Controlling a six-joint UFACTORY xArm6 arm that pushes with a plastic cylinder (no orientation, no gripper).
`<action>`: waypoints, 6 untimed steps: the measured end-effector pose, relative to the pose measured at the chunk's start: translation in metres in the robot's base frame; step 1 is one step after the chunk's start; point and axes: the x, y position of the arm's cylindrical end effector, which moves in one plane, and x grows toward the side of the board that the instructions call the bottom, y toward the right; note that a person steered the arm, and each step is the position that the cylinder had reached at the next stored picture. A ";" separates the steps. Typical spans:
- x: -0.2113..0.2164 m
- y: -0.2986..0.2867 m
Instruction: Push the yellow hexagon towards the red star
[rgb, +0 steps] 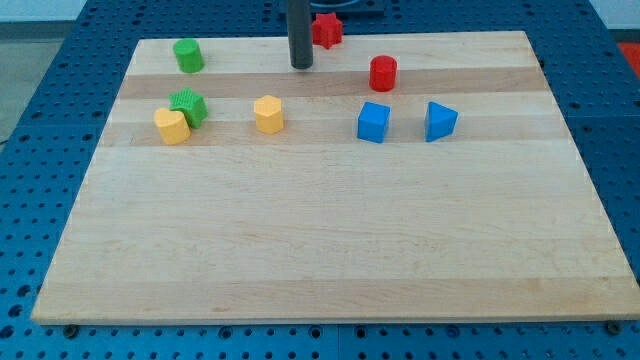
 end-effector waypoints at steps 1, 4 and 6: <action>0.025 -0.001; 0.157 -0.032; 0.157 -0.077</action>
